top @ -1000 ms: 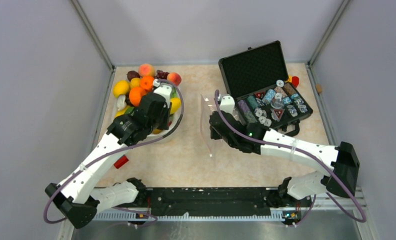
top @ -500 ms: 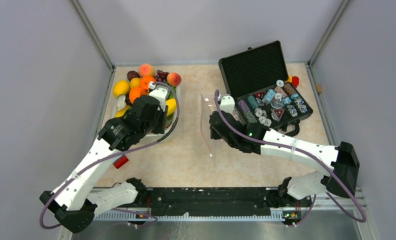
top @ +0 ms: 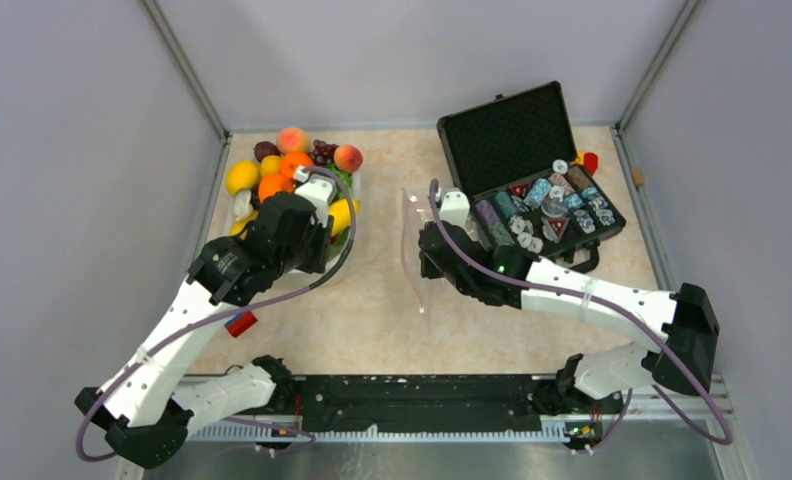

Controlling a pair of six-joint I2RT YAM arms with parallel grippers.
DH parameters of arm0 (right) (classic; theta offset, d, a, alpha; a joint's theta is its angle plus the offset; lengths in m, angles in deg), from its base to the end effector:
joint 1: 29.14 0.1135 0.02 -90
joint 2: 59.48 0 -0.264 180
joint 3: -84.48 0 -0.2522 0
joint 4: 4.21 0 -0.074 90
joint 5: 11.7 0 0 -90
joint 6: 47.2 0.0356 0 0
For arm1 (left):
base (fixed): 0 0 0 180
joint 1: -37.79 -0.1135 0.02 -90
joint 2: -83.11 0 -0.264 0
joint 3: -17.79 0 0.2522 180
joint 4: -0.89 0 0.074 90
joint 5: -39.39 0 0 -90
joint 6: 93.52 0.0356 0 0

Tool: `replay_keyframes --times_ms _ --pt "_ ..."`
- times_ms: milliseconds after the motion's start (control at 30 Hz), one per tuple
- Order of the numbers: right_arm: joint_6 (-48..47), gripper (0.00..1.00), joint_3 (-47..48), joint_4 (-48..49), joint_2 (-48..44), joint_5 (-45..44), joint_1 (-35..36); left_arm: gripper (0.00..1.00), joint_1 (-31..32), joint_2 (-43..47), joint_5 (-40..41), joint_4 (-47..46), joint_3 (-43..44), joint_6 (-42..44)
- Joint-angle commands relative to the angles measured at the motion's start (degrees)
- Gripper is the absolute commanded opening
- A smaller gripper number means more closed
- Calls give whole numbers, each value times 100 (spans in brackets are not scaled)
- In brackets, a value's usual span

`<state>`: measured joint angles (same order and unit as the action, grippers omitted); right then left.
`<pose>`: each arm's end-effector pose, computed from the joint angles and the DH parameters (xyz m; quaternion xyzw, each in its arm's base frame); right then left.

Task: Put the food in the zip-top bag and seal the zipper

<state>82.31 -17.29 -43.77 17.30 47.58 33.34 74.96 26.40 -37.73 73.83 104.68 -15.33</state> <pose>0.1520 0.2524 0.3123 -0.0591 0.8728 0.1779 0.4506 0.1426 -0.0982 0.3872 0.1560 0.8981 -0.0715 0.4049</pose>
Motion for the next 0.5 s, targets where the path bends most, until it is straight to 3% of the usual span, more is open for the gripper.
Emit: replay_keyframes --times_ms 0,467 --pt "-31 0 5 212 -188 -33 -38 0 -3 180 -82 7 234 -5" --pt "4 0 43 240 -146 -58 -35 0 -2 579 -942 -194 454 -56"
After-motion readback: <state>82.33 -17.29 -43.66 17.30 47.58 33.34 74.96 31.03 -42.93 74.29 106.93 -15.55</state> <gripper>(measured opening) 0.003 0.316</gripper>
